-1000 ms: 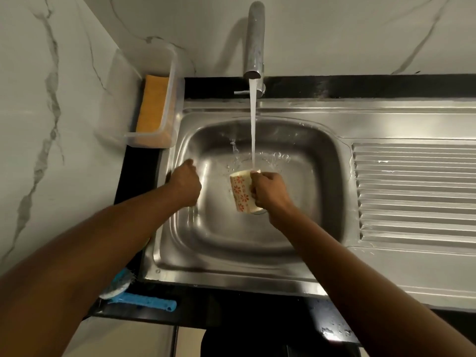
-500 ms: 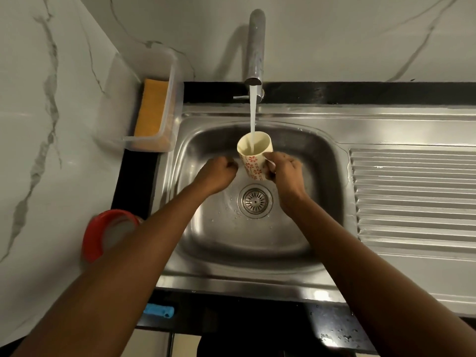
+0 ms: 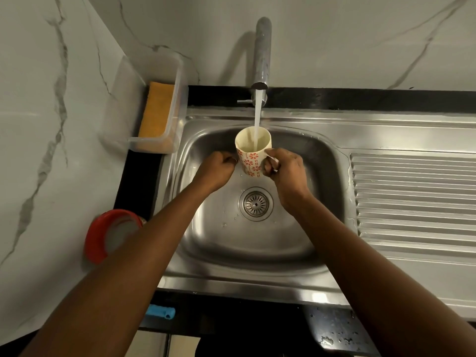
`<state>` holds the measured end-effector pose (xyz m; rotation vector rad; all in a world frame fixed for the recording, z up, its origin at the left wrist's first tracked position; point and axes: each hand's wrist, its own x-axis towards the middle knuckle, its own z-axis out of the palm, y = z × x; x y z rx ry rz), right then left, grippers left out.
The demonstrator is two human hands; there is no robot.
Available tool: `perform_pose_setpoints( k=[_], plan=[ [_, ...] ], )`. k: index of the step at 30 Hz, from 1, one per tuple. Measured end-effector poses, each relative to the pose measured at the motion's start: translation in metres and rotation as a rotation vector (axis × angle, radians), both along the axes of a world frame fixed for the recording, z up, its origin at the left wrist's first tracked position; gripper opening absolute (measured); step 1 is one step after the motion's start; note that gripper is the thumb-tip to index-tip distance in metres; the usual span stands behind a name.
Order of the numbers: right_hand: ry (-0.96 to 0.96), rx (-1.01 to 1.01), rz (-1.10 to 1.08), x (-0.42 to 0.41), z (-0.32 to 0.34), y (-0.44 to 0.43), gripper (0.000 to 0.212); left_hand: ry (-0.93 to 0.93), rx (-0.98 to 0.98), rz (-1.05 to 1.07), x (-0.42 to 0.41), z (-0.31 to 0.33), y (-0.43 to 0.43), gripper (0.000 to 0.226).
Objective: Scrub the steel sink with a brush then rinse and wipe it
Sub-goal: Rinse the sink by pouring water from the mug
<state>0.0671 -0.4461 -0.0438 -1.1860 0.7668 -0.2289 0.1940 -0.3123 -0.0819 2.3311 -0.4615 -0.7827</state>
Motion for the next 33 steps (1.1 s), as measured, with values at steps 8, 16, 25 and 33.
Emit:
perform_pose_setpoints(
  k=[8, 16, 25, 33],
  plan=[
    [-0.043, 0.02, 0.005, 0.003, 0.0, -0.005, 0.024, -0.002, -0.014, 0.011, 0.005, 0.003, -0.003, 0.027],
    [-0.097, 0.047, 0.022, 0.001, 0.004, -0.008, 0.038, 0.009, -0.072, 0.019, 0.006, 0.006, -0.002, 0.03],
    [-0.16, 0.078, 0.056, 0.0, 0.022, -0.011, 0.045, 0.004, -0.148, 0.095, -0.001, 0.02, 0.003, 0.024],
    [-0.188, 0.097, 0.026, -0.002, 0.038, -0.013, 0.047, 0.026, -0.219, 0.109, -0.004, 0.029, 0.003, 0.021]
  ],
)
